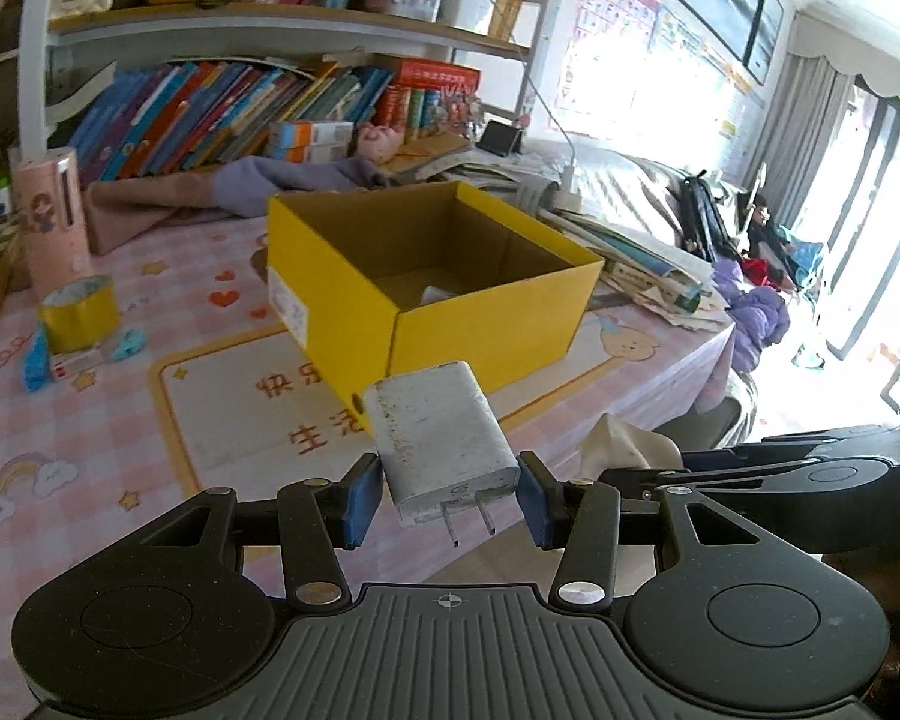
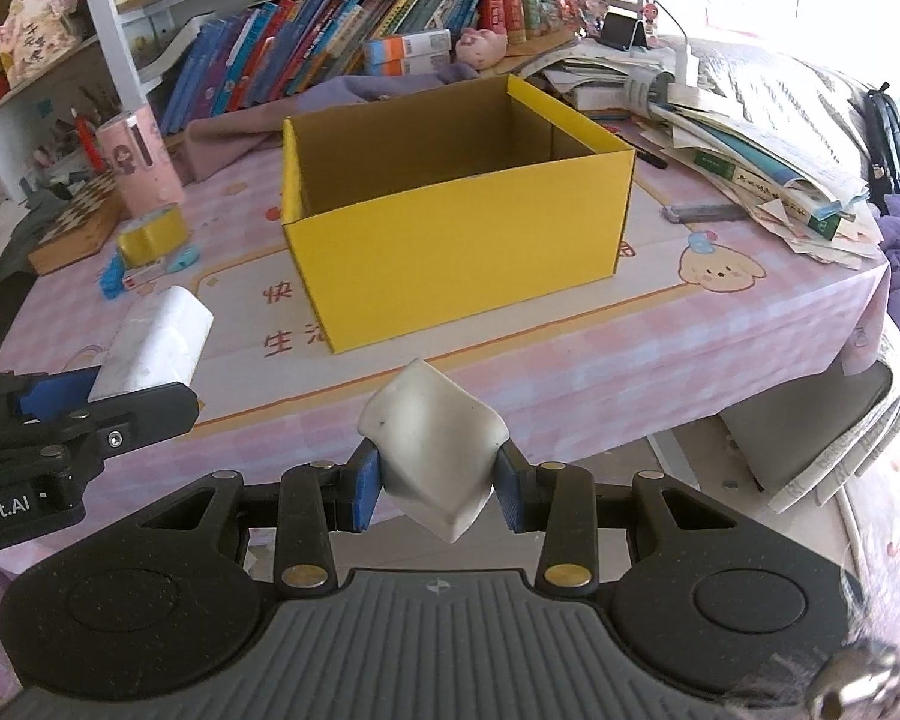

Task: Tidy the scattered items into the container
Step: 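Carry the sponge with the right gripper over the yellow box while the left carries the charger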

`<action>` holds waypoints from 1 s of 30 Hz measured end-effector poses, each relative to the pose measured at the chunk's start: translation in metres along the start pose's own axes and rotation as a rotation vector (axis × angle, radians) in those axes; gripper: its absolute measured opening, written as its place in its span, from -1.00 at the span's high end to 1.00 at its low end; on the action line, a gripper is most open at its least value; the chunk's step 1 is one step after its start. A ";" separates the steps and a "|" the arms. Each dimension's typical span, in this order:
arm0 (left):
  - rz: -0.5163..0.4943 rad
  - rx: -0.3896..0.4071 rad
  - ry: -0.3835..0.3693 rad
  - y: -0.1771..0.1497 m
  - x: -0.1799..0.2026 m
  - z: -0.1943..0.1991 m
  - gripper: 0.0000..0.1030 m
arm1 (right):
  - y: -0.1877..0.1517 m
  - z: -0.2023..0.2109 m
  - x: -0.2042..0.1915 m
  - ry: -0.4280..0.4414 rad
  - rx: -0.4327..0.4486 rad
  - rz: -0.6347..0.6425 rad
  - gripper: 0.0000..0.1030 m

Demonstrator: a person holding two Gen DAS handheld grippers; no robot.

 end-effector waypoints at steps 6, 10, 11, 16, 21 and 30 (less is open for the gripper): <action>-0.038 0.017 0.003 0.014 0.006 -0.009 0.09 | 0.013 -0.006 0.009 0.004 0.010 -0.014 0.30; -0.064 0.028 0.009 0.023 0.008 -0.016 0.09 | 0.023 -0.012 0.012 0.014 0.017 -0.015 0.30; -0.070 0.031 0.011 0.026 0.008 -0.017 0.09 | 0.026 -0.013 0.012 0.016 0.019 -0.014 0.30; -0.097 0.044 0.019 0.038 0.010 -0.026 0.09 | 0.042 -0.019 0.015 0.029 0.044 -0.014 0.30; -0.111 0.064 0.028 0.053 0.009 -0.036 0.09 | 0.063 -0.024 0.019 0.040 0.086 -0.005 0.30; -0.125 0.101 0.073 0.089 0.005 -0.059 0.09 | 0.113 -0.032 0.023 0.079 0.172 0.042 0.30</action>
Point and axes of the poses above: each gripper's, at about its wrist camera, not at the fingertips, and z roughly against the way its jaws point, x to its right, y to its top, the point moved 4 cm from there along -z, roughly the way its jaws point, and after that the axes turned 12 degrees about -z, right-handed, at the moved point
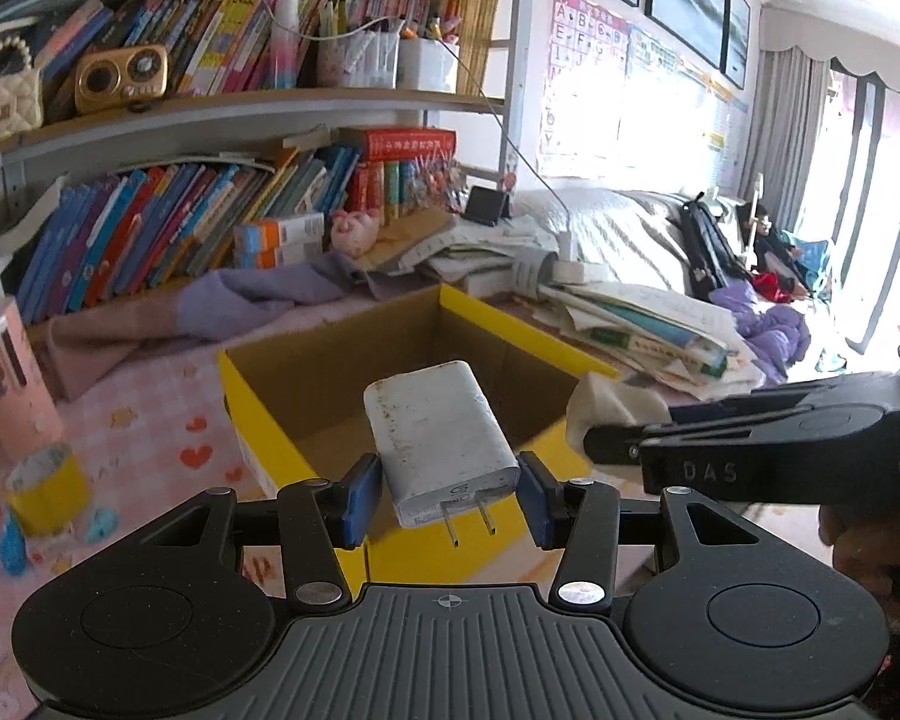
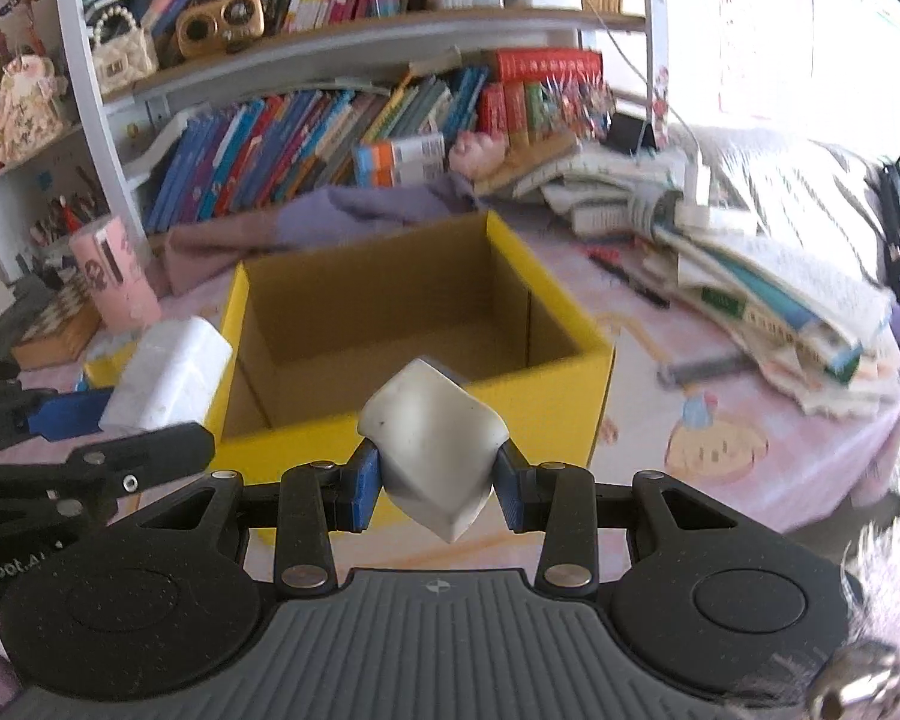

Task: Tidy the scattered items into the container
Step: 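Carry the sponge with the right gripper over the yellow box while the left carries the charger, then lower into the box and open the right gripper while the left releases the charger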

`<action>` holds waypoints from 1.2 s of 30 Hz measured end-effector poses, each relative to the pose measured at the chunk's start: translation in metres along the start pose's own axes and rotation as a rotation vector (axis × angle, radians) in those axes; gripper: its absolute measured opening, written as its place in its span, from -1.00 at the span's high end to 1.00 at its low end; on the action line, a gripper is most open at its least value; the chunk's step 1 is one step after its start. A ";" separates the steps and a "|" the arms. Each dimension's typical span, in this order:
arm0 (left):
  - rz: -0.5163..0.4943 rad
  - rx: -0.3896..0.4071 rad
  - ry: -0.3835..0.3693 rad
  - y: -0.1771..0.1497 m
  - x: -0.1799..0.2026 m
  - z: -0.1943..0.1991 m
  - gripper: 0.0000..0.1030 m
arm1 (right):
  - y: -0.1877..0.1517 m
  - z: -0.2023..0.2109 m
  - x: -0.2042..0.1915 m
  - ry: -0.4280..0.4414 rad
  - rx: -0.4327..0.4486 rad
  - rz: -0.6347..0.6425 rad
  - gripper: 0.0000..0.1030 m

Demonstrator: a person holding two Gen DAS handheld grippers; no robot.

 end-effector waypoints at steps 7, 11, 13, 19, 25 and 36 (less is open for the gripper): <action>0.009 -0.019 0.069 0.017 -0.005 -0.025 0.08 | 0.038 -0.028 0.008 0.062 0.006 0.029 0.30; 0.027 -0.049 0.105 0.021 -0.004 -0.041 0.08 | 0.051 -0.047 0.011 0.102 -0.014 0.059 0.30; 0.033 -0.068 0.116 0.023 -0.004 -0.049 0.08 | 0.058 -0.057 0.014 0.122 -0.028 0.070 0.30; 0.032 -0.112 0.150 0.026 0.000 -0.072 0.08 | 0.073 -0.085 0.018 0.175 -0.068 0.109 0.29; 0.043 -0.162 0.174 0.026 -0.002 -0.094 0.08 | 0.082 -0.112 0.018 0.218 -0.115 0.148 0.29; 0.078 -0.294 0.162 0.014 -0.012 -0.130 0.08 | 0.084 -0.169 0.005 0.238 -0.259 0.214 0.29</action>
Point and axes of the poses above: each gripper's, at about its wrist camera, not at the fingertips, and z roughly against the way its jaws point, x to its right, y to its top, the point moved 4 cm from there along -z, roughly the way its jaws point, and after that the axes turned 12 degrees about -z, right-handed, at the moved point
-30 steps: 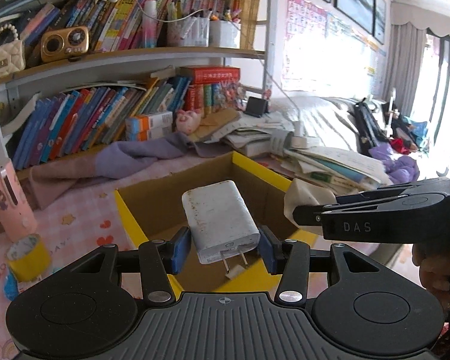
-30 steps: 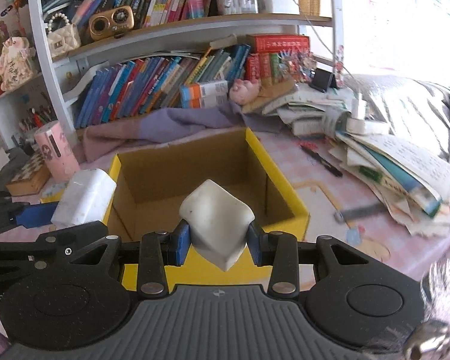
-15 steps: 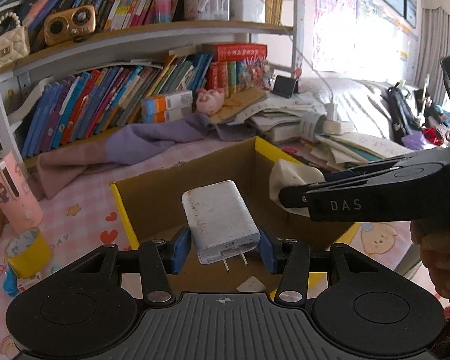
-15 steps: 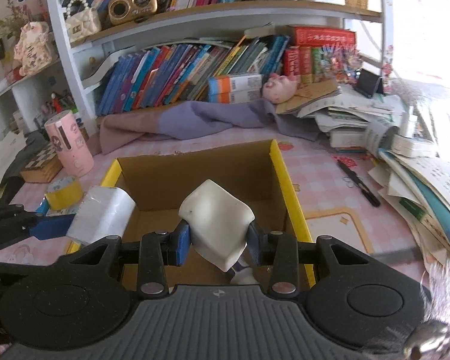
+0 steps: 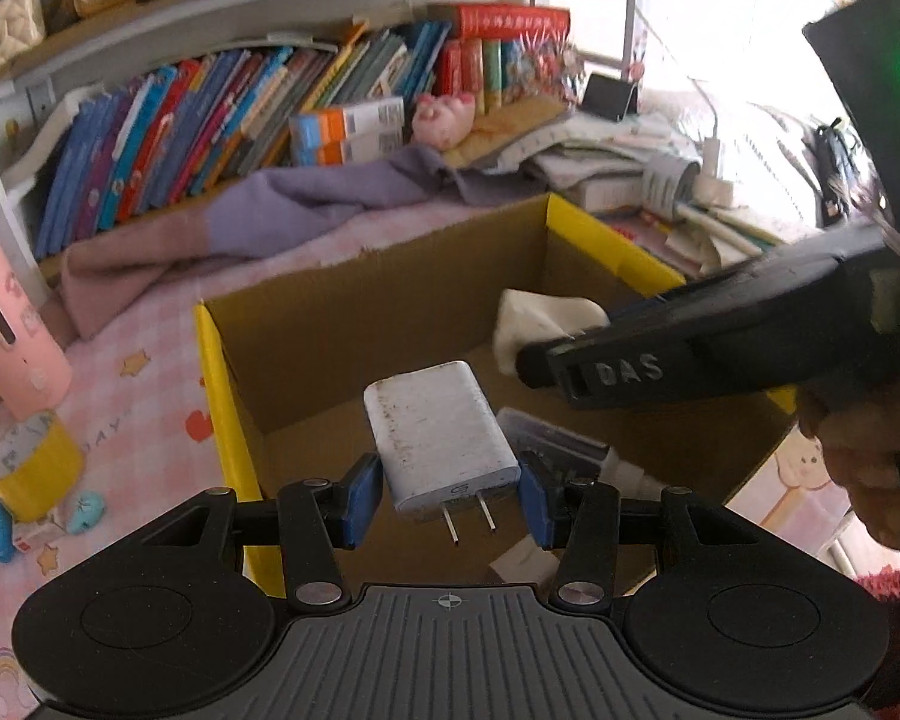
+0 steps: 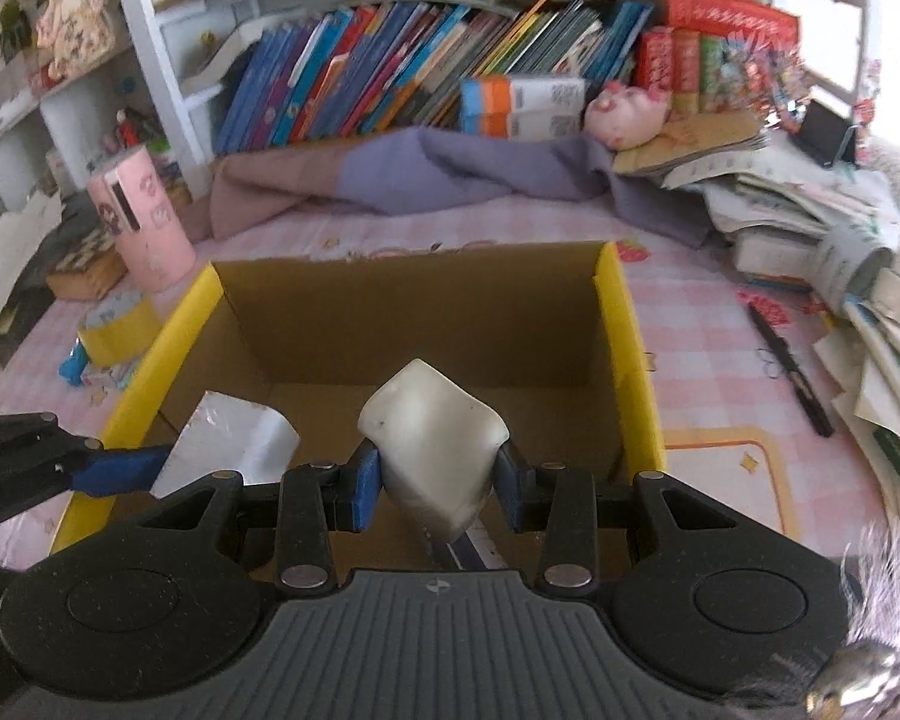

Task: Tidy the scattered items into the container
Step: 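Lower into the box and open the right gripper while the left releases the charger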

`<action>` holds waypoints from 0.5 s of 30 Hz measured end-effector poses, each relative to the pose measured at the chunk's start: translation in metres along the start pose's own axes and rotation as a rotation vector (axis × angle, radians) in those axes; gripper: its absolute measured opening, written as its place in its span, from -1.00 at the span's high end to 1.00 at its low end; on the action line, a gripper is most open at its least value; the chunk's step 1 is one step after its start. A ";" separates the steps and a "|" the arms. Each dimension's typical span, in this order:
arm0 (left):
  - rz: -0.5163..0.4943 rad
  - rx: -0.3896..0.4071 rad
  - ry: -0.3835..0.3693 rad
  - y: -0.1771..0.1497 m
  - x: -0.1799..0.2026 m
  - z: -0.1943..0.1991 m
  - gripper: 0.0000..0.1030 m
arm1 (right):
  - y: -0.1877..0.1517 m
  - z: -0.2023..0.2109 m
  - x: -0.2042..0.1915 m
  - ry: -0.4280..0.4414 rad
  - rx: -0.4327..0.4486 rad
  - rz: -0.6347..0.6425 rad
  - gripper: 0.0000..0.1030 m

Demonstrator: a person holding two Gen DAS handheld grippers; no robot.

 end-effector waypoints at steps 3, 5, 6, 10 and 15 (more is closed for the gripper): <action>-0.010 -0.025 -0.008 0.000 0.001 -0.006 0.08 | 0.006 -0.012 -0.004 0.009 -0.033 0.029 0.30; -0.019 -0.039 -0.013 0.000 0.003 -0.009 0.08 | 0.009 -0.021 -0.007 0.015 -0.059 0.046 0.30; -0.022 -0.046 -0.016 -0.001 0.003 -0.011 0.08 | 0.010 -0.025 -0.007 0.017 -0.076 0.051 0.29; -0.031 -0.057 -0.021 0.000 0.005 -0.015 0.08 | 0.011 -0.041 -0.009 -0.001 -0.140 0.088 0.30; -0.024 -0.058 -0.038 0.000 0.007 -0.019 0.08 | 0.013 -0.054 -0.010 -0.012 -0.184 0.108 0.29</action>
Point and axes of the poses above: each gripper's, at about its wrist camera, not at the fingertips, and z roughly against the way its jaws point, x to its right, y to its top, the point moved 4 cm from there along -z, roughly the way its jaws point, and after that the axes turned 12 degrees about -z, right-handed, at the moved point
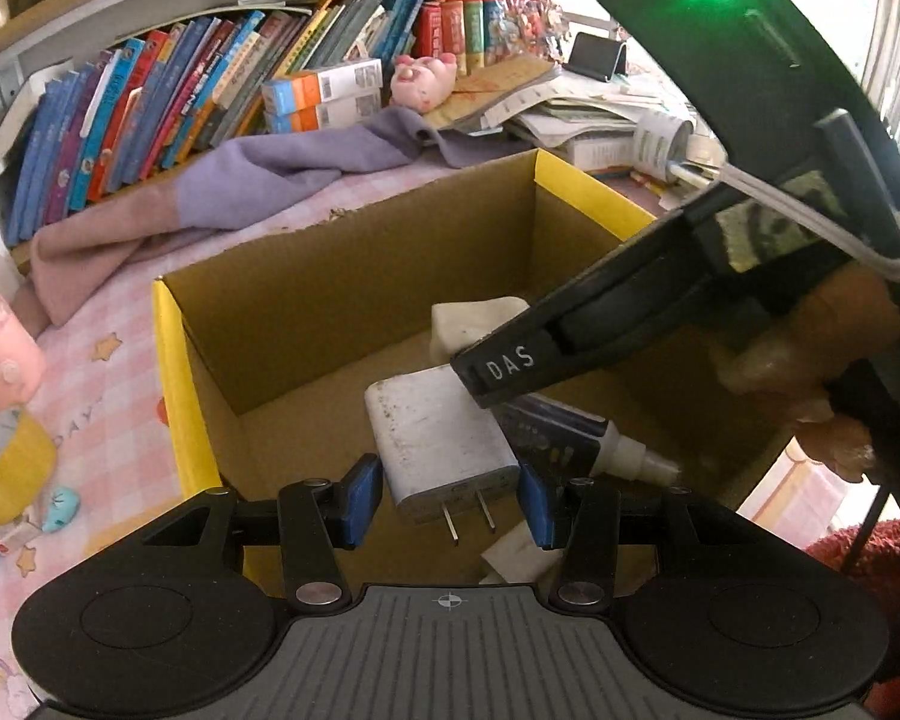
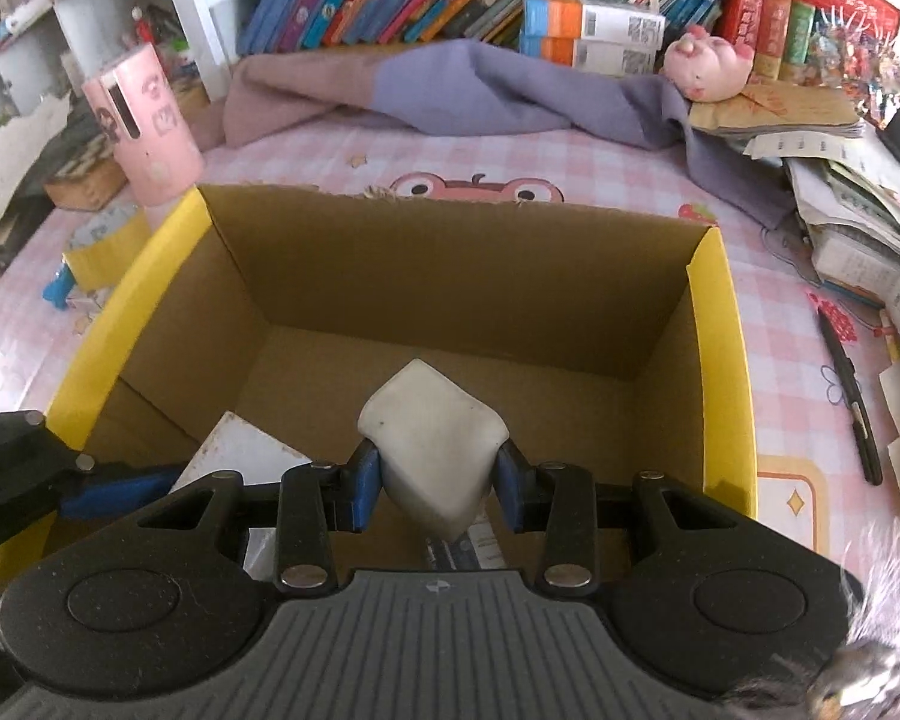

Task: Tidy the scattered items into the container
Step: 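Lower into the box and open the right gripper while the left releases the charger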

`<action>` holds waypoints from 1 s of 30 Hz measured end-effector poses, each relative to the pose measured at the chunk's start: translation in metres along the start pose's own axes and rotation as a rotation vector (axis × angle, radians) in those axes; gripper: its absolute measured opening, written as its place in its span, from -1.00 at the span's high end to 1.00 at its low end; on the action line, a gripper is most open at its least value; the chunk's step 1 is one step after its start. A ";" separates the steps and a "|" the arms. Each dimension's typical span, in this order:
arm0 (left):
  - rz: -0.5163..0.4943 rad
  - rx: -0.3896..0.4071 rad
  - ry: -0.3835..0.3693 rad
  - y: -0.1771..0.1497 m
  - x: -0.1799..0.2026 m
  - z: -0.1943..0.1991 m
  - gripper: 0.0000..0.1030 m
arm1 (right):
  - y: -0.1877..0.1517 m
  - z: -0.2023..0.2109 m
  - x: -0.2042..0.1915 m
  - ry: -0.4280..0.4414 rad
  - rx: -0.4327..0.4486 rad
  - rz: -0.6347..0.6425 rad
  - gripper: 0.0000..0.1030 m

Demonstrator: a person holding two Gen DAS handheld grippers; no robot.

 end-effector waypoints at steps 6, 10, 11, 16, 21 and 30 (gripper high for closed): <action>-0.001 -0.006 -0.009 0.000 0.001 -0.004 0.08 | 0.001 -0.009 0.004 0.002 -0.038 -0.014 0.29; 0.010 -0.021 -0.014 -0.002 -0.001 -0.010 0.08 | 0.002 -0.014 0.004 0.003 -0.055 -0.015 0.29; 0.011 -0.025 -0.013 -0.002 -0.001 -0.011 0.08 | 0.002 -0.015 0.004 0.005 -0.058 -0.018 0.29; 0.011 -0.039 -0.014 -0.002 0.001 -0.016 0.10 | 0.001 -0.016 0.006 0.021 -0.071 -0.039 0.28; -0.005 -0.035 -0.001 -0.001 0.003 -0.015 0.05 | 0.000 -0.015 0.006 0.018 -0.066 -0.042 0.24; -0.006 0.017 0.045 -0.002 0.000 0.002 -0.26 | 0.002 -0.002 0.007 0.025 0.018 -0.054 -0.13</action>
Point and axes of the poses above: each gripper's, at about its wrist camera, not at the fingertips, and z roughly against the way its jaws point, x to its right, y to its top, the point moved 4 cm from there along -z, roughly the way its jaws point, and after that the axes turned 12 degrees about -z, right-handed, at the moved point
